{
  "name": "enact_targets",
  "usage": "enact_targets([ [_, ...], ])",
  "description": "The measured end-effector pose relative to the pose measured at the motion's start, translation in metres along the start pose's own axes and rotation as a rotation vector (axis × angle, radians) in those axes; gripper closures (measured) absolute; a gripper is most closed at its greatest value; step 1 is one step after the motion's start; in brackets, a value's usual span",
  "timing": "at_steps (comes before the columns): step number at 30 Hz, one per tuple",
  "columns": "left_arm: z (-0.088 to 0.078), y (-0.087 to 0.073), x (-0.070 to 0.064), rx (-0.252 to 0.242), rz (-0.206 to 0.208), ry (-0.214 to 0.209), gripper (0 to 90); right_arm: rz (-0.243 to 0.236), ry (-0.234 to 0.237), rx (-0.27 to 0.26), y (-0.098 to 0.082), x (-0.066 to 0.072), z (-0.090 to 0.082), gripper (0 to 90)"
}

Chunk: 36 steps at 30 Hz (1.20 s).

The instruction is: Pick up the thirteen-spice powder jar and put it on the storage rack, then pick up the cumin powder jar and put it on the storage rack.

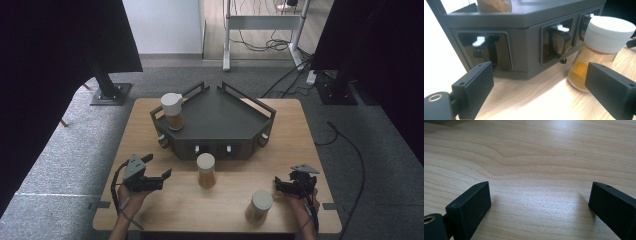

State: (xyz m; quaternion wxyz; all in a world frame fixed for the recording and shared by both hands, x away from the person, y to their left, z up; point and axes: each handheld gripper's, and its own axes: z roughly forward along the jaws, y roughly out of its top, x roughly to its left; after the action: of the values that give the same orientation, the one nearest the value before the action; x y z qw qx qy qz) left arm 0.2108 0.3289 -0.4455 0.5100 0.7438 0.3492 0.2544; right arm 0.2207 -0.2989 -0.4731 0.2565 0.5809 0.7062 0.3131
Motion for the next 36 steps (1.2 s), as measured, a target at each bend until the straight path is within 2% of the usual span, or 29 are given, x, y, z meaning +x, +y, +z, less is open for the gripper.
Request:
enact_targets([
  [6, 0.004, -0.008, -0.001, 0.018, -0.005, 0.000, 8.4, 0.000, 0.000, 0.000, 0.000, 0.000, 0.000, 3.4],
  [11, 0.006, -0.011, -0.003, 0.039, 0.011, 0.007, 8.4, 0.000, 0.000, 0.000, 0.000, 0.000, 0.000, 3.4],
  [17, 0.007, -0.014, -0.004, 0.048, 0.006, 0.008, 8.4, 0.000, 0.000, 0.000, 0.000, 0.000, 0.000, 3.4],
  [25, 0.013, -0.020, -0.006, 0.090, 0.007, 0.017, 8.5, -0.001, 0.001, 0.000, 0.000, 0.000, 0.000, 3.3],
  [36, 0.012, -0.025, -0.006, 0.091, -0.008, 0.024, 8.5, -0.010, 0.011, -0.001, 0.000, -0.001, 0.000, 3.3],
])
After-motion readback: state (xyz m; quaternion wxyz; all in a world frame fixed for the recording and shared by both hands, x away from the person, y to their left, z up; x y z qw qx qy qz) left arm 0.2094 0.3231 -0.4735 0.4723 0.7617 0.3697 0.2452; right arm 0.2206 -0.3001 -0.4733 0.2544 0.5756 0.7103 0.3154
